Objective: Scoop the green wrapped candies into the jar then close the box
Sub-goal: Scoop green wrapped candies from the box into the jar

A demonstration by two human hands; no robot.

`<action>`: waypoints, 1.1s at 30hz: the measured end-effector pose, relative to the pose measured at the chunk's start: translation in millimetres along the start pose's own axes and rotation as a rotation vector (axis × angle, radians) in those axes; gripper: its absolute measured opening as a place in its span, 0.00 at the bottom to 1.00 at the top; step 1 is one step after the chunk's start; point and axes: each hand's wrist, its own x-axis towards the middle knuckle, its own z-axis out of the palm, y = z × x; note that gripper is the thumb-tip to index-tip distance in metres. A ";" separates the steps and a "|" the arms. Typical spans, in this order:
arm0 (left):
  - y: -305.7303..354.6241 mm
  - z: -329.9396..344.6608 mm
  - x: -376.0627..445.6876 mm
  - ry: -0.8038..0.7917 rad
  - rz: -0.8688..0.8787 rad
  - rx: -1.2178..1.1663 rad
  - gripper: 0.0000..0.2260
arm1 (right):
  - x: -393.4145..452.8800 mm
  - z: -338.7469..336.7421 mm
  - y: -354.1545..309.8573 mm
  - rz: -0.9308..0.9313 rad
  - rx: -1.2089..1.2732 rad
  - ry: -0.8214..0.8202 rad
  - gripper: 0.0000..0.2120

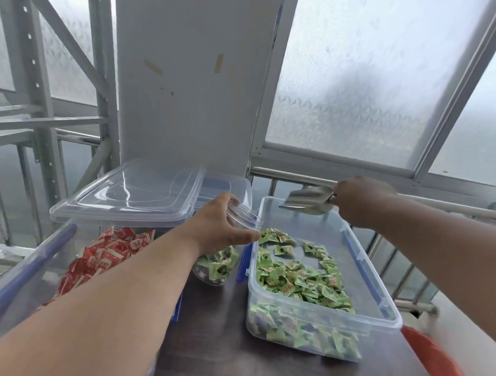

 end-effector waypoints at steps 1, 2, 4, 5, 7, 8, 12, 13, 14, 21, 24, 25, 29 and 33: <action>0.7 -0.2 -0.4 -0.004 0.000 0.002 0.38 | -4.0 5.6 0.8 0.032 -0.038 -0.036 0.10; 0.9 -0.1 -0.2 -0.004 0.000 0.001 0.38 | -8.4 12.3 0.4 0.052 -0.083 -0.052 0.10; 1.3 0.1 0.5 0.000 0.000 0.003 0.38 | -14.8 27.5 -4.5 0.073 -0.142 -0.055 0.13; 1.7 0.1 0.5 0.001 -0.002 0.004 0.38 | -17.0 34.5 -8.6 0.070 -0.154 -0.048 0.14; 0.6 0.6 1.2 0.004 -0.002 0.001 0.38 | -19.2 48.2 -18.5 0.042 -0.167 -0.024 0.12; -0.3 1.0 1.9 0.007 0.000 0.001 0.39 | -19.4 54.3 -23.5 0.027 -0.163 -0.015 0.12; -0.5 1.1 2.2 0.004 -0.006 0.016 0.37 | -14.3 72.1 -38.4 -0.008 -0.033 0.046 0.13; -0.6 1.0 2.3 0.001 -0.009 0.014 0.37 | -12.6 75.0 -42.1 -0.041 -0.006 0.068 0.14; -0.8 1.1 2.6 -0.002 -0.011 0.009 0.37 | -11.6 78.0 -46.1 -0.089 0.009 0.082 0.15; 0.7 0.7 2.1 0.003 -0.018 0.004 0.37 | -11.8 77.9 -47.8 -0.230 0.065 0.124 0.12; 0.0 1.1 2.9 0.004 -0.018 0.004 0.38 | -5.1 68.9 -26.2 -0.260 -0.019 0.084 0.11; 0.6 1.0 2.4 0.008 -0.018 0.005 0.37 | -3.8 66.8 -17.8 -0.292 -0.046 0.064 0.13; 2.2 1.4 1.4 0.015 -0.027 0.001 0.36 | -10.8 55.3 3.1 -0.412 -0.085 -0.095 0.16; 2.7 2.5 0.4 0.019 -0.024 0.016 0.35 | -16.6 39.5 12.1 -0.464 -0.170 -0.168 0.16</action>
